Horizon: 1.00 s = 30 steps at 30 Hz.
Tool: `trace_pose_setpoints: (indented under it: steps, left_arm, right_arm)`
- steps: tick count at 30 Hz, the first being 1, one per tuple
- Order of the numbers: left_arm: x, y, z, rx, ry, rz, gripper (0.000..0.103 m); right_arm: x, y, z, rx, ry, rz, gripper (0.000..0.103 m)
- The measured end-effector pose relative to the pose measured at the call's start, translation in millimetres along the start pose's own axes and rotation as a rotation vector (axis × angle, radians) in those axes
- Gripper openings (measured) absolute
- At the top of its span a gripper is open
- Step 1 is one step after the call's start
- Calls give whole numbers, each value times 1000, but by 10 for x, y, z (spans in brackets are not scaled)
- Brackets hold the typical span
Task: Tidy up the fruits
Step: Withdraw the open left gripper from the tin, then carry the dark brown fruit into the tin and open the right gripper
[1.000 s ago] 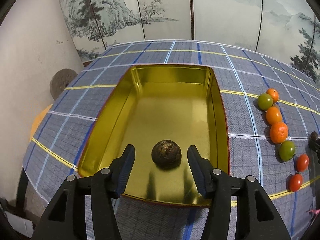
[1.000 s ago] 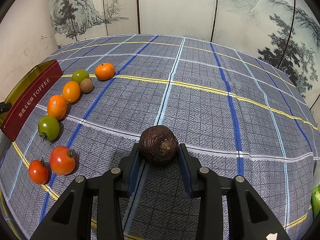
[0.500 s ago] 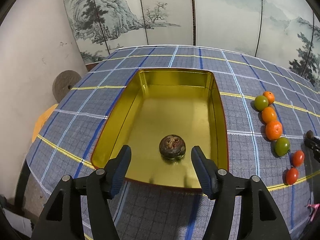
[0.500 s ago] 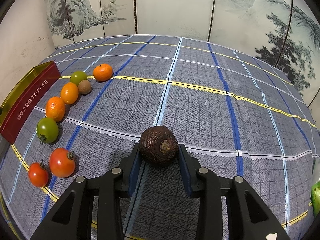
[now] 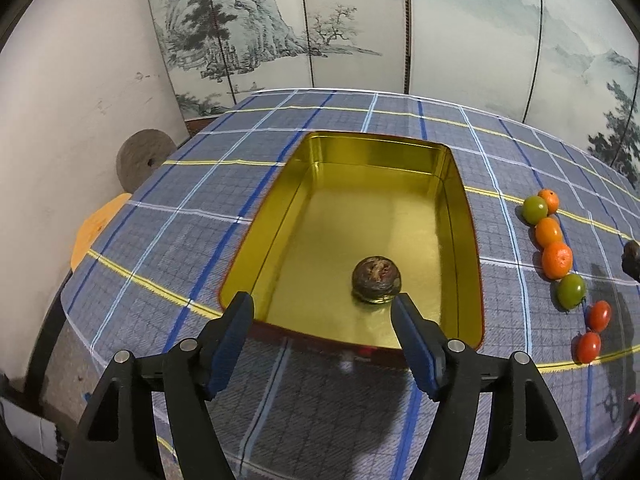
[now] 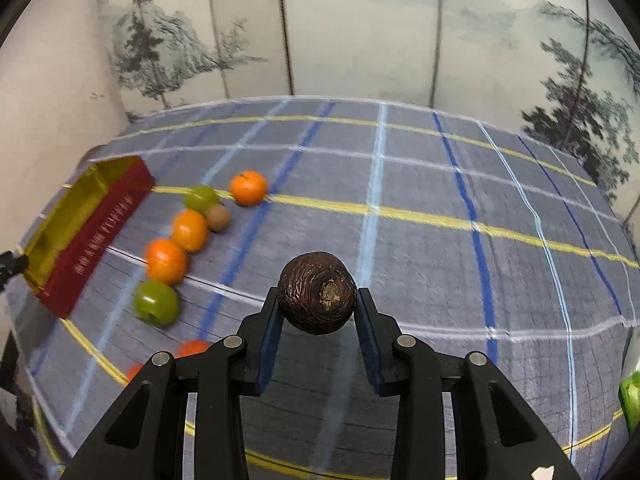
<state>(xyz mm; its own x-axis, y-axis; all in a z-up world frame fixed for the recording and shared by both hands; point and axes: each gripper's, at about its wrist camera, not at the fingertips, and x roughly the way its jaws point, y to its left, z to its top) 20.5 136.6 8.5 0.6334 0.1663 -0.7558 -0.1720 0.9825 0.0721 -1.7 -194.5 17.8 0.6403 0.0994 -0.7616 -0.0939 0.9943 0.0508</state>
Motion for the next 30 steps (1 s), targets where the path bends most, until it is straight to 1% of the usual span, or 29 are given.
trace_pose_setpoints:
  steps: [5, 10, 18, 24, 30]
  left_arm:
    - [-40, 108, -43, -14, 2, 6, 72]
    - [-65, 230, -71, -39, 5, 17, 72]
    - [-68, 485, -81, -107, 8, 46, 72]
    - [-61, 706, -108, -156, 15, 66, 72]
    - [-42, 892, -150, -194, 25, 86, 72]
  right_arm:
    - [-76, 410, 139, -58, -24, 92, 33]
    - [-38, 943, 228, -137, -16, 193, 33]
    - [6, 1797, 279, -266, 0, 319, 33]
    - [101, 2357, 274, -363, 16, 374, 33]
    - [258, 2691, 235, -417, 50, 392, 33]
